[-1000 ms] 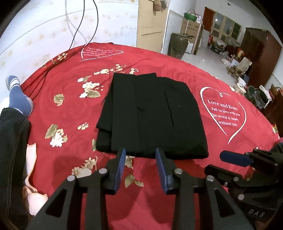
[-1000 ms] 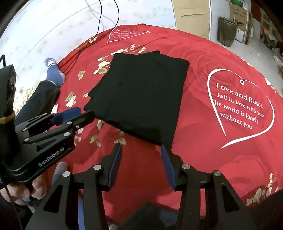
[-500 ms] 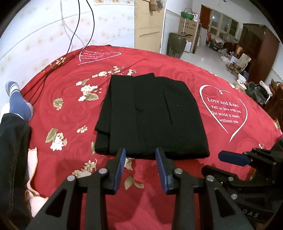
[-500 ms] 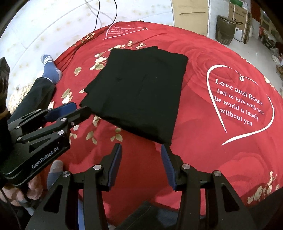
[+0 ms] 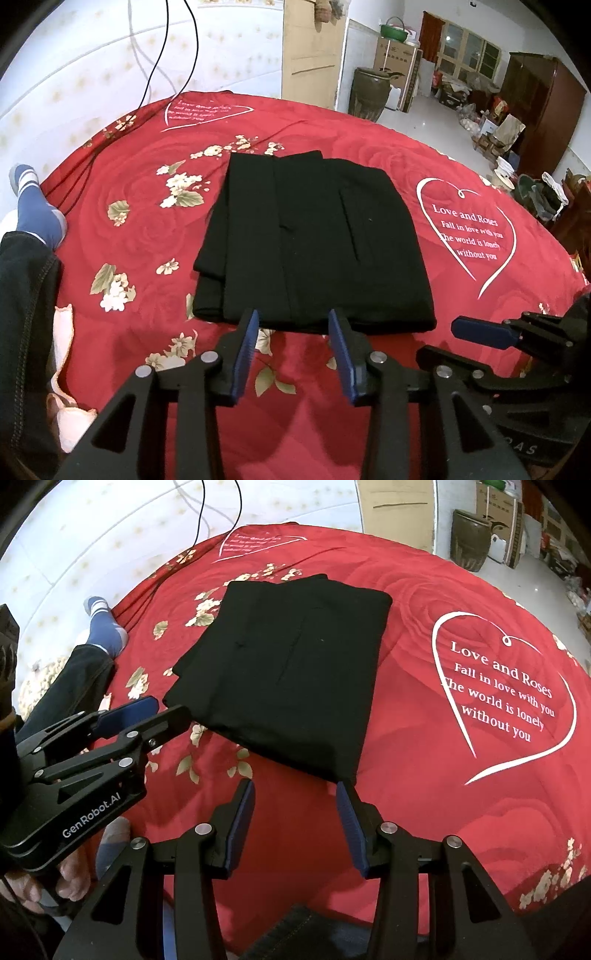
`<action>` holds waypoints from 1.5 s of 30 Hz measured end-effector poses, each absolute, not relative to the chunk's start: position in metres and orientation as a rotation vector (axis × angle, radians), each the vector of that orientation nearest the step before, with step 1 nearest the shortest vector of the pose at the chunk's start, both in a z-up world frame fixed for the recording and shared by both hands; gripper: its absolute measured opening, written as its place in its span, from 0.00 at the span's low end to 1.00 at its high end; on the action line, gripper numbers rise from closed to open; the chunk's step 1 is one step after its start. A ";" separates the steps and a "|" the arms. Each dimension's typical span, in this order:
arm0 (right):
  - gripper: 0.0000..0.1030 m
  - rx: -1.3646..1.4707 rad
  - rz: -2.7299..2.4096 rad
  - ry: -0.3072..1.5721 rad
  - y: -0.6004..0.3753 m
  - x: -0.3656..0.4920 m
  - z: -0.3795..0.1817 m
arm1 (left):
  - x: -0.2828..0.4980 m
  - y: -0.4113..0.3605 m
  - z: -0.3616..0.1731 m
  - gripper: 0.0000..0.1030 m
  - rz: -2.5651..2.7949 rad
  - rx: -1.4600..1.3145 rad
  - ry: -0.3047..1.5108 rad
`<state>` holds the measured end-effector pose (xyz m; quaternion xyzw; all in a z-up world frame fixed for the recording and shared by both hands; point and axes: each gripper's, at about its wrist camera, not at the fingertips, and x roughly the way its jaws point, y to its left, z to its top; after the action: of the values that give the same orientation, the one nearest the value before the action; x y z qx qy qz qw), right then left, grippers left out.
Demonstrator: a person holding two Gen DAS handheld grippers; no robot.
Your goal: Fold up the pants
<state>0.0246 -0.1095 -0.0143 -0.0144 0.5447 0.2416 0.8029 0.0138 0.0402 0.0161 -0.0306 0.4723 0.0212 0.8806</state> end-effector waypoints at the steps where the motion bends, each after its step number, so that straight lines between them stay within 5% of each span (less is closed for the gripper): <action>1: 0.45 -0.030 0.518 1.167 -0.109 0.025 -0.014 | 0.014 0.040 0.016 0.43 0.048 -0.060 0.983; 45: 0.45 -0.039 0.528 1.183 -0.107 0.022 -0.017 | 0.013 0.039 0.016 0.45 0.054 -0.059 0.981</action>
<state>0.0225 -0.1072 -0.0171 -0.0182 0.5509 0.2461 0.7973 0.0127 0.0393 0.0164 -0.0283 0.4711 0.0258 0.8812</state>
